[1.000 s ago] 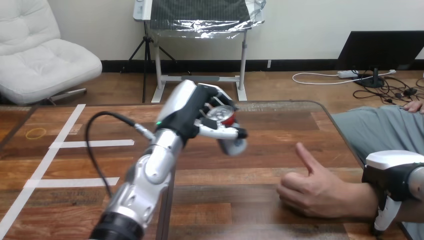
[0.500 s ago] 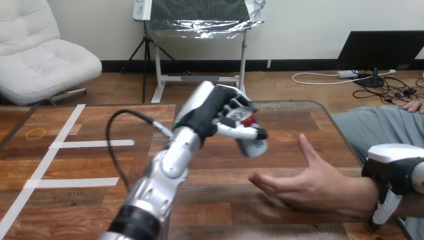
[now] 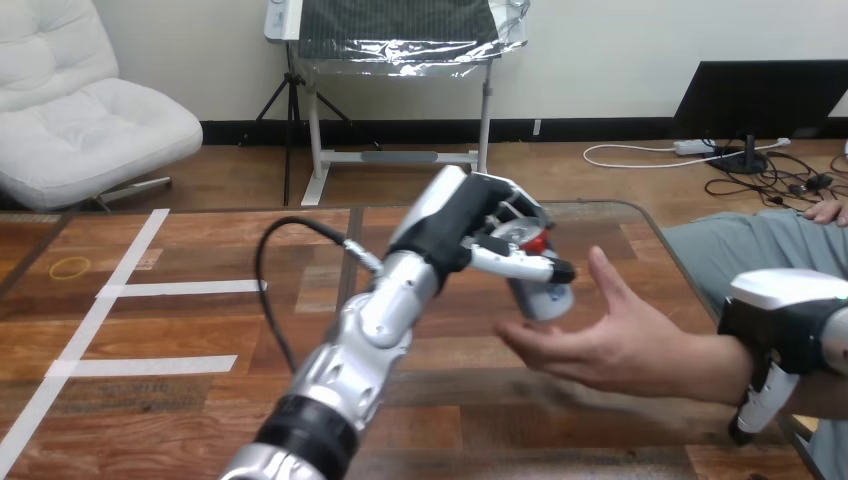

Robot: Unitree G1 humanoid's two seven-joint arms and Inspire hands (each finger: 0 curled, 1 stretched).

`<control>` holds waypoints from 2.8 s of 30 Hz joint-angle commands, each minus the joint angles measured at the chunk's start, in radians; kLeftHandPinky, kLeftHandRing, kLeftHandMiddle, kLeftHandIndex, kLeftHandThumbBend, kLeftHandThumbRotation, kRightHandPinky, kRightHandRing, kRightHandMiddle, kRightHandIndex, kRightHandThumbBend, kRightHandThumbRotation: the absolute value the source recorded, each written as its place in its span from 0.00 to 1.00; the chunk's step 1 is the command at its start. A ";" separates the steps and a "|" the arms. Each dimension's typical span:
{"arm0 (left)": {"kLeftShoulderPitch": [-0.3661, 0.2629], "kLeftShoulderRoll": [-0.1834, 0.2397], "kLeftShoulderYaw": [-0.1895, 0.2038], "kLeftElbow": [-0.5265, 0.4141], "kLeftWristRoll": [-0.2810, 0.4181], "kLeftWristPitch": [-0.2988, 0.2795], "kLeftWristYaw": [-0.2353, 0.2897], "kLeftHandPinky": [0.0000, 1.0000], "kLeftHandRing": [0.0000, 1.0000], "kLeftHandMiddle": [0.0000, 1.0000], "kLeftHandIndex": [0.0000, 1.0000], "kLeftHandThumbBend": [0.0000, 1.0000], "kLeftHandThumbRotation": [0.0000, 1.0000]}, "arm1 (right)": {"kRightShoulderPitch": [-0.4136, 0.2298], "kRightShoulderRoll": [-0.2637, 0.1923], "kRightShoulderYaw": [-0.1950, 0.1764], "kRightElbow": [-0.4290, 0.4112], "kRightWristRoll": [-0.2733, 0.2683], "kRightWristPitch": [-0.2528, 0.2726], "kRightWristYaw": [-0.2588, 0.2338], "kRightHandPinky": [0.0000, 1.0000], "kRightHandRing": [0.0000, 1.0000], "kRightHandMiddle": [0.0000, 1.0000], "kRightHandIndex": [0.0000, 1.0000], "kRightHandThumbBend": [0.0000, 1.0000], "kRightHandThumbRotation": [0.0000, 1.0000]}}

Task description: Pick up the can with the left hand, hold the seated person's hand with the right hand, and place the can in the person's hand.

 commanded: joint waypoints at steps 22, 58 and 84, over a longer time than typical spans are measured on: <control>-0.328 -0.083 -0.021 0.178 0.007 -0.072 0.049 0.33 0.39 0.45 0.46 0.69 0.00 | -0.174 -0.055 -0.064 -0.136 0.002 0.013 0.089 0.24 0.34 0.44 0.42 0.72 0.00; -0.375 -0.116 -0.040 0.261 0.012 -0.097 0.068 0.30 0.36 0.42 0.45 0.72 0.00 | -0.302 -0.050 -0.063 -0.125 -0.002 -0.055 0.113 0.23 0.29 0.39 0.40 0.72 0.00; -0.378 -0.100 -0.021 0.271 -0.013 -0.077 0.020 0.30 0.36 0.42 0.46 0.67 0.00 | -0.298 -0.047 -0.052 -0.101 -0.042 -0.088 0.092 0.19 0.27 0.39 0.61 0.82 0.04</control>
